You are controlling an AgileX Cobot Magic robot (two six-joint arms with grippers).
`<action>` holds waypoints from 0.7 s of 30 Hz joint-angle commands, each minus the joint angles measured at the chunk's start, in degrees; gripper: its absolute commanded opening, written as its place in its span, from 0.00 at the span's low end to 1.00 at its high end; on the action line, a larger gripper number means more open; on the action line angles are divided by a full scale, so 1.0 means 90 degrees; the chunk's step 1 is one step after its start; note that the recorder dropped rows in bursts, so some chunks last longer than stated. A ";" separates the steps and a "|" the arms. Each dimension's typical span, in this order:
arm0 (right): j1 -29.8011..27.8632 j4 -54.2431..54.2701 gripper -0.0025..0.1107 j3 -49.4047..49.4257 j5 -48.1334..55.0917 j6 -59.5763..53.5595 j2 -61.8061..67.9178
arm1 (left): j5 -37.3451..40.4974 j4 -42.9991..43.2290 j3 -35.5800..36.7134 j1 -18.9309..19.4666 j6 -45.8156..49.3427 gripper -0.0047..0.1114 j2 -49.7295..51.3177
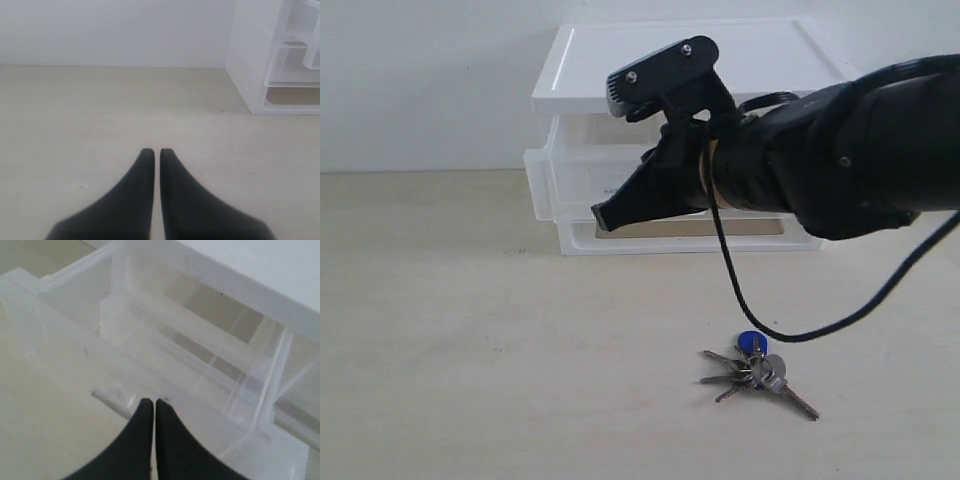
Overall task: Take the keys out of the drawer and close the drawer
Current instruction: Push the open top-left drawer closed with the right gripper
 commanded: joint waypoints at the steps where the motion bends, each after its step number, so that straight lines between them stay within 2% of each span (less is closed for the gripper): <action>1: 0.0000 -0.0017 0.02 -0.0635 0.0114 -0.0244 0.0609 | -0.0011 -0.0047 0.0022 0.0005 0.0022 0.08 -0.0020; 10: -0.0025 -0.0017 0.02 -0.1648 0.0703 -0.0484 0.1388 | -0.0011 -0.0047 0.0022 0.0005 0.0022 0.08 -0.0020; 21: -0.0630 -0.0017 0.02 -0.1781 0.0592 -0.0320 0.1472 | -0.0011 -0.0047 0.0022 0.0005 0.0022 0.08 -0.0020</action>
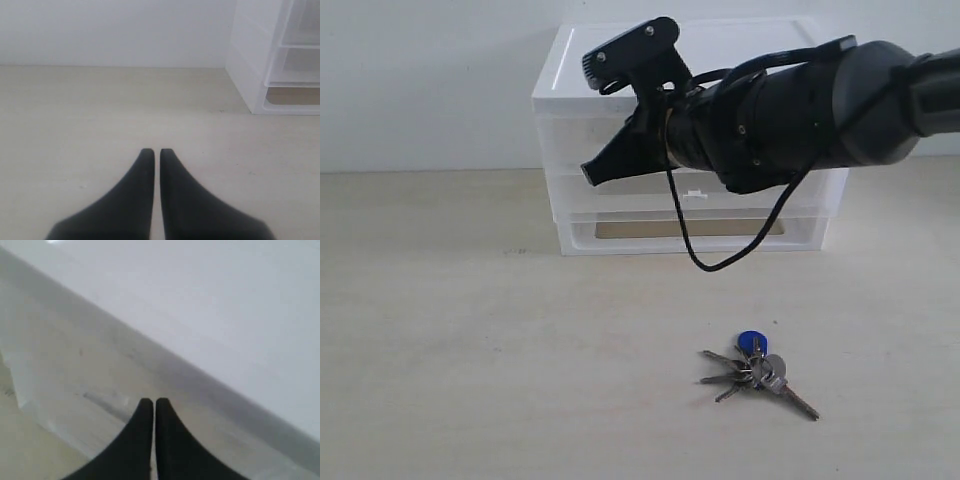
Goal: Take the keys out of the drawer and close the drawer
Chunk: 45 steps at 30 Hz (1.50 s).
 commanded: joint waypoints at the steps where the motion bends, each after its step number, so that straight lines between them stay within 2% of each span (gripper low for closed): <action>1: -0.0376 -0.0017 0.02 -0.0054 -0.0139 0.0174 -0.0012 | -0.0011 -0.0047 0.0022 0.0005 0.0022 0.08 -0.0020; 4: -0.0538 -0.0017 0.02 -0.0054 -0.0810 0.0342 -0.0012 | -0.0011 -0.0047 0.0022 0.0005 0.0022 0.08 -0.0020; 10: -0.0552 -0.0017 0.02 -0.0054 -0.1061 0.0373 -0.0012 | -0.0011 -0.0047 0.0022 0.0005 0.0022 0.08 -0.0020; 16: -0.0552 -0.0017 0.02 -0.0054 -0.2770 0.0532 -0.0449 | -0.0011 -0.0047 0.0022 0.0005 0.0022 0.08 -0.0020; 18: -0.0552 -0.0017 0.02 -0.0022 -0.2970 0.0542 -0.0739 | -0.0011 -0.0047 0.0022 0.0005 0.0022 0.08 -0.0020; 26: -0.0249 -0.0017 0.02 0.1287 -0.2040 0.0481 -0.2428 | -0.0011 -0.0047 0.0022 0.0005 0.0022 0.08 -0.0020; 29: -0.0249 -0.0017 0.02 0.2047 -0.0255 0.0144 -0.3520 | -0.0011 -0.0047 0.0022 0.0005 0.0022 0.08 -0.0020; 30: -0.0249 0.0139 0.02 0.2142 -0.0090 -0.0093 -0.3665 | -0.0011 -0.0047 0.0022 0.0005 0.0022 0.08 -0.0020; 32: -0.0261 0.1869 0.04 0.2398 0.0109 -0.1736 -0.4117 | -0.0011 -0.0047 0.0022 0.0005 0.0022 0.08 -0.0020; 33: -0.0261 0.3497 0.12 0.2450 0.0461 -0.3210 -0.4308 | -0.0011 -0.0047 0.0022 0.0005 0.0022 0.08 -0.0020; 34: -0.0261 0.4419 0.18 0.2459 0.0811 -0.4069 -0.4376 | -0.0011 -0.0047 0.0022 0.0005 0.0022 0.08 -0.0020; 35: -0.0261 0.6015 0.34 0.2459 0.1658 -0.5495 -0.4404 | -0.0011 -0.0047 0.0022 0.0005 0.0022 0.08 -0.0020; 36: -0.0261 0.7135 0.47 0.2464 0.2477 -0.6352 -0.4340 | -0.0011 -0.0047 0.0022 0.0005 0.0022 0.08 -0.0020; 38: -0.0248 0.8037 0.55 0.2562 0.2955 -0.6890 -0.4188 | -0.0011 -0.0047 0.0022 0.0005 0.0022 0.08 -0.0020; 40: -0.0248 0.8832 0.56 0.2918 0.2533 -0.7472 -0.3968 | -0.0011 -0.0047 0.0022 0.0005 0.0022 0.08 -0.0020; 42: -0.0248 0.8905 0.56 0.3442 0.1944 -0.7589 -0.3692 | -0.0011 -0.0047 0.0022 0.0005 0.0022 0.08 -0.0020; 45: -0.0248 0.8958 0.56 0.3756 0.1771 -0.7556 -0.3475 | -0.0011 -0.0047 0.0022 0.0005 0.0022 0.08 -0.0020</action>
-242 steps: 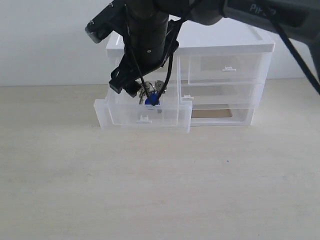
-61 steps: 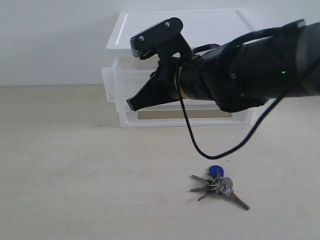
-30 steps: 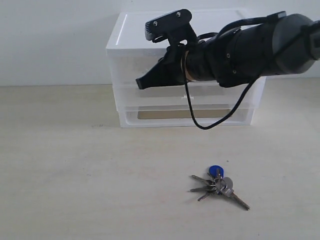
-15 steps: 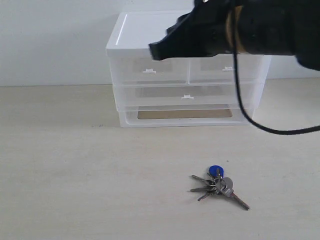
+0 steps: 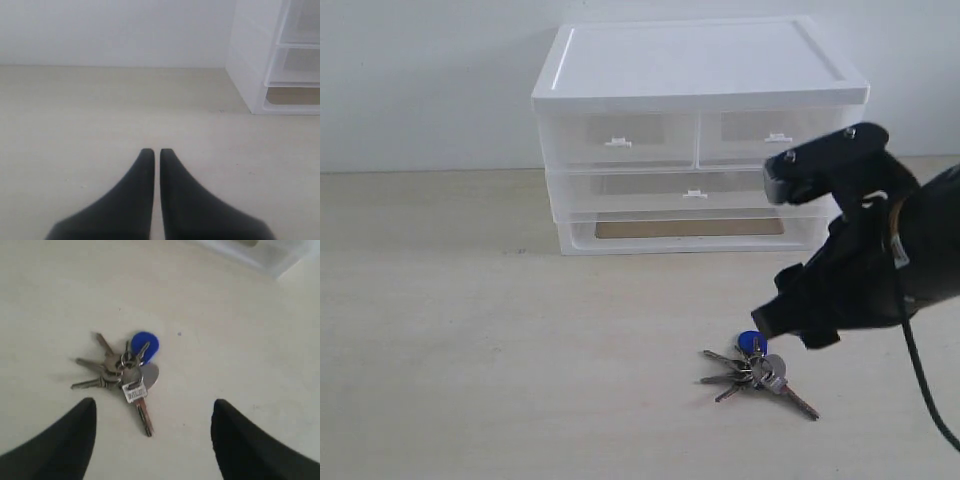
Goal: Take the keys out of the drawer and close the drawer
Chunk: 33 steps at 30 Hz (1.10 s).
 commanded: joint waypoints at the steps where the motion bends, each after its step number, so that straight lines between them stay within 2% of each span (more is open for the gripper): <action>1: -0.0006 0.0135 0.56 0.0421 -0.0504 -0.0081 0.0255 | -0.0011 -0.0047 0.0022 0.0005 0.0022 0.08 -0.0020; 5: -0.0006 0.0177 0.56 0.0916 -0.1983 -0.0081 0.0914 | -0.0011 -0.0047 0.0022 0.0005 0.0022 0.08 -0.0020; 13: -0.0038 -0.0018 0.56 0.0495 -0.2491 -0.0130 0.2260 | -0.0011 -0.0047 0.0022 0.0005 0.0022 0.08 -0.0020; 18: -0.0484 -0.0091 0.56 -0.0067 -0.2068 -0.0130 0.2941 | -0.0011 -0.0047 0.0022 0.0005 0.0022 0.08 -0.0020; 23: -0.0630 -0.0132 0.55 -0.0109 -0.2440 -0.0159 0.3309 | -0.0011 -0.0047 0.0022 0.0005 0.0022 0.08 -0.0020; 25: -0.0630 -0.0132 0.47 -0.0120 -0.2578 -0.0231 0.3468 | -0.0011 -0.0047 0.0022 0.0005 0.0022 0.08 -0.0020; 26: -0.0630 -0.0132 0.39 -0.0120 -0.2681 -0.0260 0.3549 | -0.0011 -0.0047 0.0022 0.0005 0.0022 0.08 -0.0020; 27: -0.0630 -0.0146 0.32 -0.0120 -0.2767 -0.0314 0.3602 | -0.0011 -0.0047 0.0022 0.0005 0.0022 0.08 -0.0020; 29: -0.0630 -0.0161 0.09 -0.0120 -0.2963 -0.0499 0.3642 | -0.0011 -0.0047 0.0022 0.0005 0.0022 0.08 -0.0020; 30: -0.0630 -0.0161 0.02 -0.0146 -0.3016 -0.0572 0.3642 | -0.0011 -0.0047 0.0022 0.0005 0.0022 0.08 -0.0020; 33: -0.0630 -0.0149 0.02 -0.0409 -0.3002 -0.0607 0.3642 | -0.0011 -0.0047 0.0022 0.0005 0.0022 0.08 -0.0020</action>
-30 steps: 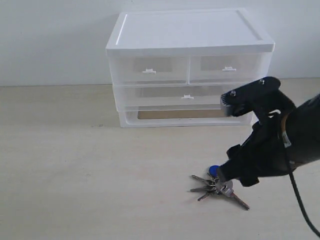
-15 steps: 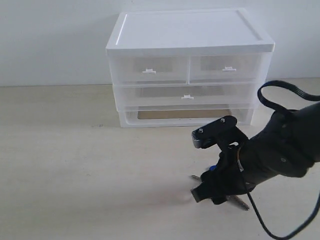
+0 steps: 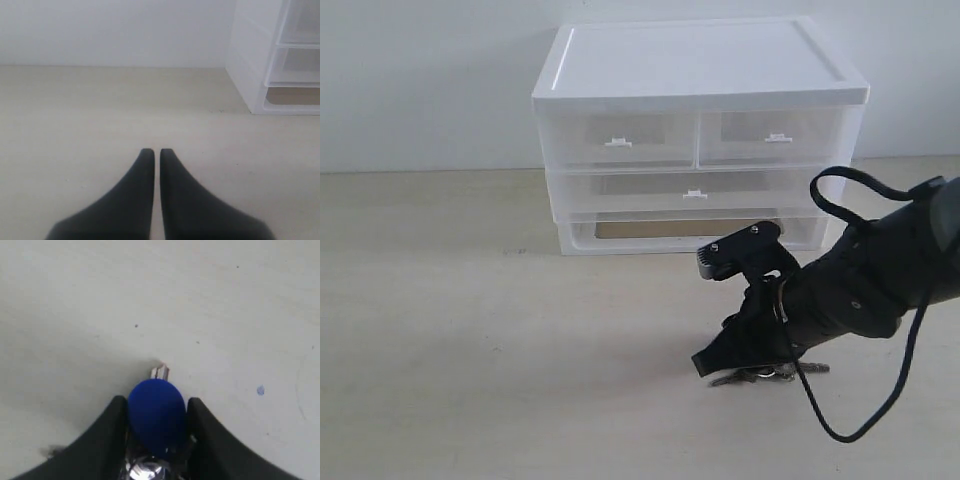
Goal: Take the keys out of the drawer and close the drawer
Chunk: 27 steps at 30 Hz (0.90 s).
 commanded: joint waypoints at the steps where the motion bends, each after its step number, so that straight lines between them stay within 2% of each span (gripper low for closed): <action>1: -0.0046 -0.0082 0.02 -0.0320 0.0179 -0.0188 0.0139 | -0.0011 -0.0047 0.0022 0.0005 0.0022 0.08 -0.0020; 9: -0.0046 -0.0069 0.02 -0.1263 0.0104 -0.0188 0.0139 | -0.0011 -0.0047 0.0022 0.0005 0.0022 0.08 -0.0020; 21: -0.0024 -0.0059 0.02 -0.1336 0.0623 -0.0211 0.0155 | -0.0011 -0.0047 0.0022 0.0005 0.0022 0.08 -0.0020; 22: -0.0024 -0.0059 0.05 -0.1336 0.0595 -0.0210 0.0155 | -0.0011 -0.0047 0.0022 0.0005 0.0022 0.08 -0.0020; 25: 0.0089 -0.0059 0.25 -0.1336 0.0566 -0.0210 0.0155 | -0.0011 -0.0047 0.0022 0.0005 0.0022 0.08 -0.0020; 27: 0.0222 -0.0059 0.34 -0.1336 0.0546 -0.0302 0.0155 | -0.0011 -0.0047 0.0022 0.0005 0.0022 0.08 -0.0020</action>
